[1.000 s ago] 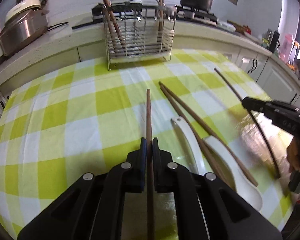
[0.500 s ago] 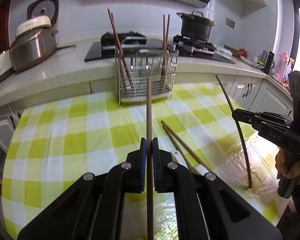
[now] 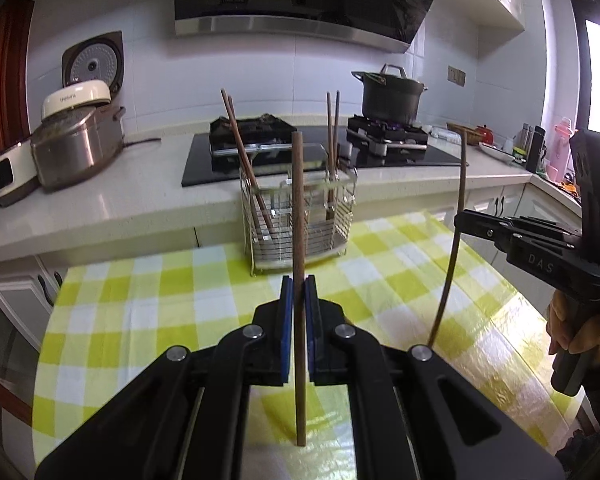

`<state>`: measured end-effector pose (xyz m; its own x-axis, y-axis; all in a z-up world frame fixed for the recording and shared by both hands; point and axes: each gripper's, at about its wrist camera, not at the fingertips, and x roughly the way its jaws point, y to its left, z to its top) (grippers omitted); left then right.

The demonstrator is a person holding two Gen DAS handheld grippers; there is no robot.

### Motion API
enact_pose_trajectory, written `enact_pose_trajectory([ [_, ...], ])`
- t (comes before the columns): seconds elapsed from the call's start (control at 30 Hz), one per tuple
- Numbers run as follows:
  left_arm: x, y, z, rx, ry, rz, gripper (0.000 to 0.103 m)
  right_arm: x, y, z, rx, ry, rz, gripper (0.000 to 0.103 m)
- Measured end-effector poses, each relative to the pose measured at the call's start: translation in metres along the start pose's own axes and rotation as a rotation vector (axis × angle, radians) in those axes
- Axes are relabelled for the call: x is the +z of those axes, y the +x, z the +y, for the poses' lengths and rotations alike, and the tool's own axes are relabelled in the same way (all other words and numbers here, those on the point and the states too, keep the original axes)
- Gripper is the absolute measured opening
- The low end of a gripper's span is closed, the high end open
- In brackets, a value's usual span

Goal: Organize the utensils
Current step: 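Carry both chopsticks upright to the wire rack and lower them in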

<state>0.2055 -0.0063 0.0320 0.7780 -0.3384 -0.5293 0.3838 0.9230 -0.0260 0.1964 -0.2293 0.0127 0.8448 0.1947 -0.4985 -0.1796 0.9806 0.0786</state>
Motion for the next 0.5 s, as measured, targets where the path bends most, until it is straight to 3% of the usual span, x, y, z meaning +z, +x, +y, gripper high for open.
enact_pose_trajectory([
  [0.5,0.128,0.005,0.031,0.02,-0.073,-0.182,0.006,0.114,0.02,-0.006,0.001,-0.028,-0.144,0.008],
])
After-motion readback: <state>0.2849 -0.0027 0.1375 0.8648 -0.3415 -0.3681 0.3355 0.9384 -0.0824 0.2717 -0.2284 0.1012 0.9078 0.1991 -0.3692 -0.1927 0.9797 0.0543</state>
